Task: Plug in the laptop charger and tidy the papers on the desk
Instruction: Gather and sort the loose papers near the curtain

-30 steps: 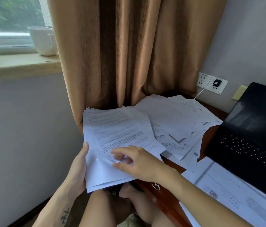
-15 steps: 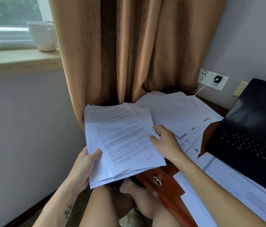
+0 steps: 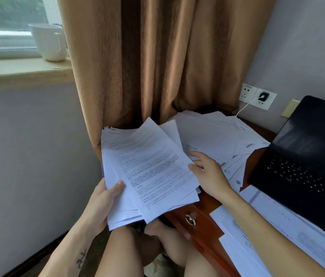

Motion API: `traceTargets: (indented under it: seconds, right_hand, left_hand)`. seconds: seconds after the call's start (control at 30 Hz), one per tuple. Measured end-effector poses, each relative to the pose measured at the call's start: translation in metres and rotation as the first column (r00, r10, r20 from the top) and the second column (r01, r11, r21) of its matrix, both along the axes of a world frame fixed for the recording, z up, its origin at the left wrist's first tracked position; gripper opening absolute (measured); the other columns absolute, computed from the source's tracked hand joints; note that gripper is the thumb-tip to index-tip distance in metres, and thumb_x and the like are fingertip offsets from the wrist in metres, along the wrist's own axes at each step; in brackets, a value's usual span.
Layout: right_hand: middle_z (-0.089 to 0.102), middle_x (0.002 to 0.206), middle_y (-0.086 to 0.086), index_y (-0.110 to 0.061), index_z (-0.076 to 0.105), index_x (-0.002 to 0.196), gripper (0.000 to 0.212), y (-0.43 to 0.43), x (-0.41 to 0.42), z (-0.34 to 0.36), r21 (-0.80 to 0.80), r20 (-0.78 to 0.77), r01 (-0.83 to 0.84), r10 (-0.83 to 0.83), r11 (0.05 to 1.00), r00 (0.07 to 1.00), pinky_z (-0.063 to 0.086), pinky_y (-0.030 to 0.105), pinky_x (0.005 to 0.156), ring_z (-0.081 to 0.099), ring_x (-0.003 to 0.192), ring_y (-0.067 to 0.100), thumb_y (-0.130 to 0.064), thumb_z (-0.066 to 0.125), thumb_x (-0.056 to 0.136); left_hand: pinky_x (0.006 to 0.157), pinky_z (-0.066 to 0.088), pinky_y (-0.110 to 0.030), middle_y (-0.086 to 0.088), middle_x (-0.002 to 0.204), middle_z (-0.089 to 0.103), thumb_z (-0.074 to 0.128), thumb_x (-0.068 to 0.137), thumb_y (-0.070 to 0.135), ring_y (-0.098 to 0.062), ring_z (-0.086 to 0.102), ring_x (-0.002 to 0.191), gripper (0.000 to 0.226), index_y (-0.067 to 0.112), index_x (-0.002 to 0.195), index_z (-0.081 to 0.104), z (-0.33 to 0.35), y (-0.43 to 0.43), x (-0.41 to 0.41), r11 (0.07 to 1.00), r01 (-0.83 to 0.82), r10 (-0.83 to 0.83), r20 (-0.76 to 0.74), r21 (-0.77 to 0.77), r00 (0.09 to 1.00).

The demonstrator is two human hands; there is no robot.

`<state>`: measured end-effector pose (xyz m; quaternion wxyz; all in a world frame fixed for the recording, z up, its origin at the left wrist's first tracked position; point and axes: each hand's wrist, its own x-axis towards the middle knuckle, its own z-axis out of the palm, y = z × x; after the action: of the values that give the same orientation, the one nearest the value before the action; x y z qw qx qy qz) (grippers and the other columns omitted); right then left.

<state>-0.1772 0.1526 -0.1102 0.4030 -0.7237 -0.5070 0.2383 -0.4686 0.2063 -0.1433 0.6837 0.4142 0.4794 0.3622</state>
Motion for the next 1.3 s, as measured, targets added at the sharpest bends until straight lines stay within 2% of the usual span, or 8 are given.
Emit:
traceTargets:
  seconds: [0.4,0.57,0.7,0.8,0.87,1.03,1.17,1.3]
  right_hand:
    - [0.064,0.107,-0.020,-0.031,0.056,0.136,0.040,-0.011,-0.009,-0.006,-0.013,0.106,-0.066,0.067,0.998,0.992,0.052,0.010,0.075,0.063,0.093,-0.009,-0.011,0.051,0.102]
    - [0.047,0.107,-0.008,-0.035,0.057,0.136,0.039,-0.007,-0.014,-0.010,-0.042,0.186,-0.129,0.134,0.991,0.973,0.044,0.013,0.083,0.054,0.086,0.004,-0.016,0.049,0.103]
    - [0.043,0.099,-0.004,-0.026,0.061,0.131,0.031,-0.010,-0.020,-0.017,-0.069,0.155,-0.177,0.186,0.982,0.970,0.038,0.007,0.080,0.046,0.075,0.000,-0.020,0.056,0.101]
    - [0.049,0.111,-0.004,-0.021,0.060,0.136,0.036,-0.004,0.001,-0.014,0.016,0.205,-0.060,0.055,0.998,0.977,0.037,0.008,0.092,0.050,0.096,-0.002,-0.019,0.059,0.100]
    - [0.048,0.131,-0.001,-0.021,0.054,0.144,0.045,0.007,0.030,-0.014,0.000,0.393,-0.015,0.014,1.000,0.920,0.037,0.027,0.109,0.043,0.121,0.010,-0.022,0.060,0.099]
    - [0.007,0.169,0.001,-0.024,0.023,0.160,0.074,0.036,0.089,-0.010,-0.246,0.557,0.064,0.087,0.967,0.826,0.006,0.045,0.123,0.001,0.154,0.020,-0.053,0.054,0.099]
    - [0.031,0.163,0.004,-0.023,0.027,0.159,0.083,0.047,0.110,0.001,-0.410,0.640,0.053,0.246,0.911,0.727,0.026,0.048,0.115,0.028,0.145,0.031,-0.071,0.045,0.094]
    - [0.057,0.141,0.009,-0.018,0.047,0.148,0.066,0.049,0.120,0.005,-0.335,0.788,0.005,0.277,0.942,0.550,0.048,0.042,0.099,0.050,0.126,0.030,-0.062,0.045,0.098]
  left_hand:
    - [0.096,0.056,-0.055,-0.013,0.121,0.074,0.054,0.096,0.014,-0.041,0.071,0.111,0.025,0.020,0.119,0.063,0.001,0.002,0.000,0.996,-0.048,0.044,-0.050,-0.076,0.998]
    - [0.103,0.052,-0.061,-0.005,0.120,0.076,0.063,0.100,0.034,-0.035,0.073,0.110,0.030,0.025,0.129,0.062,0.006,-0.001,0.000,0.997,-0.031,0.033,0.031,-0.069,0.999]
    - [0.095,0.057,-0.055,-0.003,0.115,0.078,0.060,0.103,0.015,-0.030,0.077,0.101,0.024,0.022,0.126,0.062,0.007,-0.001,0.002,1.000,-0.007,0.007,-0.059,-0.007,0.998]
    - [0.093,0.058,-0.053,-0.004,0.116,0.077,0.056,0.101,0.004,-0.030,0.076,0.101,0.028,0.019,0.123,0.062,0.005,0.000,0.003,1.000,-0.021,0.020,-0.110,-0.012,0.994]
    - [0.090,0.059,-0.052,-0.005,0.115,0.077,0.055,0.099,0.002,-0.033,0.075,0.101,0.030,0.019,0.122,0.063,0.005,0.000,0.004,0.999,-0.037,0.034,-0.117,-0.021,0.993]
    - [0.084,0.061,-0.057,-0.007,0.112,0.077,0.054,0.096,0.001,-0.037,0.075,0.098,0.032,0.020,0.120,0.064,0.006,-0.002,0.006,0.998,-0.054,0.050,-0.108,-0.038,0.993]
    - [0.084,0.061,-0.055,-0.007,0.110,0.078,0.054,0.095,-0.001,-0.036,0.076,0.096,0.032,0.018,0.119,0.065,0.007,-0.001,0.007,0.997,-0.066,0.062,-0.124,-0.031,0.990]
    - [0.082,0.061,-0.055,-0.006,0.110,0.078,0.053,0.095,-0.001,-0.038,0.075,0.096,0.034,0.020,0.120,0.064,0.007,-0.001,0.008,0.997,-0.069,0.064,-0.121,-0.039,0.991]
